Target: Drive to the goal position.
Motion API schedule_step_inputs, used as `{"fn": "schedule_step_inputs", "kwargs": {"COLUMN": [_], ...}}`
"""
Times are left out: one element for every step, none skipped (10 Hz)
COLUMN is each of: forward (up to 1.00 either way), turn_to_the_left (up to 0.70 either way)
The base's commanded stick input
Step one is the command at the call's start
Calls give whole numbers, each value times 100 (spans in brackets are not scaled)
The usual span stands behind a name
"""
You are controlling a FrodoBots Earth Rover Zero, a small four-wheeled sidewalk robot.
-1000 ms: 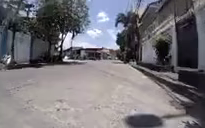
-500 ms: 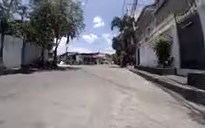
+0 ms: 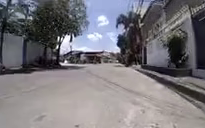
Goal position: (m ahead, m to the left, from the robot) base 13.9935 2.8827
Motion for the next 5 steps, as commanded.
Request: {"fn": "schedule_step_inputs", "kwargs": {"forward": [100,100,100,100,100], "turn_to_the_left": [11,11,11,11,11]}}
